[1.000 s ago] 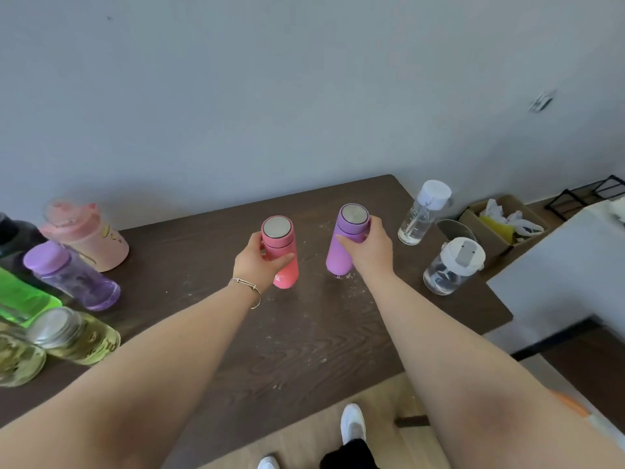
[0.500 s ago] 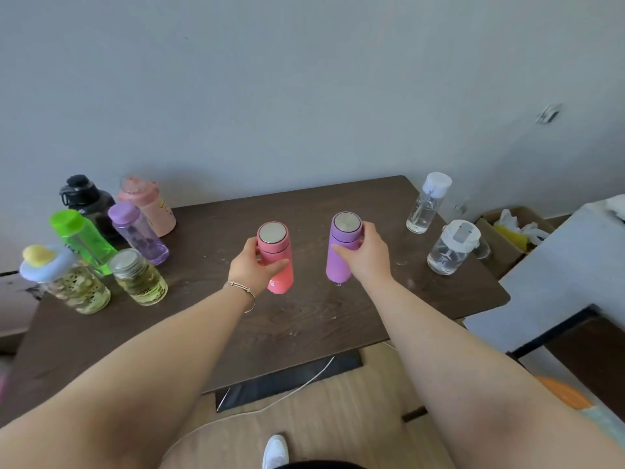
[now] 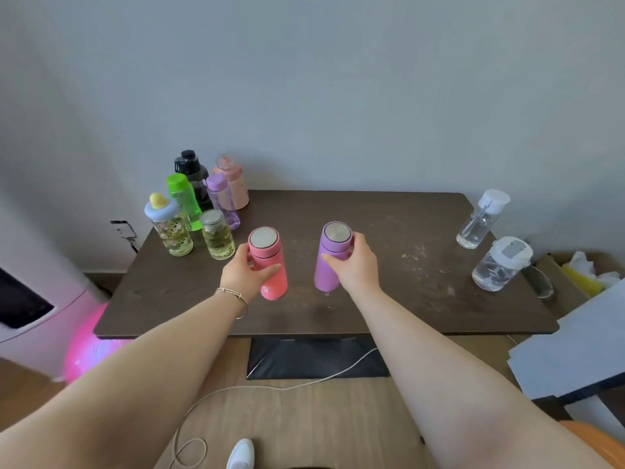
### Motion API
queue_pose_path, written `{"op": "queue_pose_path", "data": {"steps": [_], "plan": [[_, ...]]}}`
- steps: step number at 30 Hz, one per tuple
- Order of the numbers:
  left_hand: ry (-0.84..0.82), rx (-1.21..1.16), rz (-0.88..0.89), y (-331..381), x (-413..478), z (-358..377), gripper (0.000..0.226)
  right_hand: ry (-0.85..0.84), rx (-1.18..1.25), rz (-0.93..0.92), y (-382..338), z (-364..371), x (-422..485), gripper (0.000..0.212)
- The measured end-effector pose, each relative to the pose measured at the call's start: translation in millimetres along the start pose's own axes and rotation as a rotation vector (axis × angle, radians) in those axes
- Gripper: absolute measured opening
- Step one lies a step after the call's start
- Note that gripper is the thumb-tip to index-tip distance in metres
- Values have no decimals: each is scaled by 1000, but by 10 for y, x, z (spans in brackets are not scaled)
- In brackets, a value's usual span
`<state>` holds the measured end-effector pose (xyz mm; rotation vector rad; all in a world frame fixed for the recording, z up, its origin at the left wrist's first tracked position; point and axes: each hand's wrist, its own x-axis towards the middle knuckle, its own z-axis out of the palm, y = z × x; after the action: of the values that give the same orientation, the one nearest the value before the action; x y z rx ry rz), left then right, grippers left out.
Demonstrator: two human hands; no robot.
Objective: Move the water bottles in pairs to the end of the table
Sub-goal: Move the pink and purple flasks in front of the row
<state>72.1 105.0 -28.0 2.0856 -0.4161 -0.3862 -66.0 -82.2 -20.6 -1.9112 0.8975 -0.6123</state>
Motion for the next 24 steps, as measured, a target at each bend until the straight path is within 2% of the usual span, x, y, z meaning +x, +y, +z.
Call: {"op": "queue_pose_path", "data": {"steps": [9, 18, 24], "plan": [[57, -16, -45, -598, 205, -863, 61, -75, -16, -16, -367, 973, -134, 61], [5, 31, -63, -1324, 739, -1707, 65, -28, -36, 41, -694, 2199, -193, 63], [-45, 58, -35, -1558, 1140, -2029, 65, -35, -34, 54, -886, 2755, -131, 62]]}}
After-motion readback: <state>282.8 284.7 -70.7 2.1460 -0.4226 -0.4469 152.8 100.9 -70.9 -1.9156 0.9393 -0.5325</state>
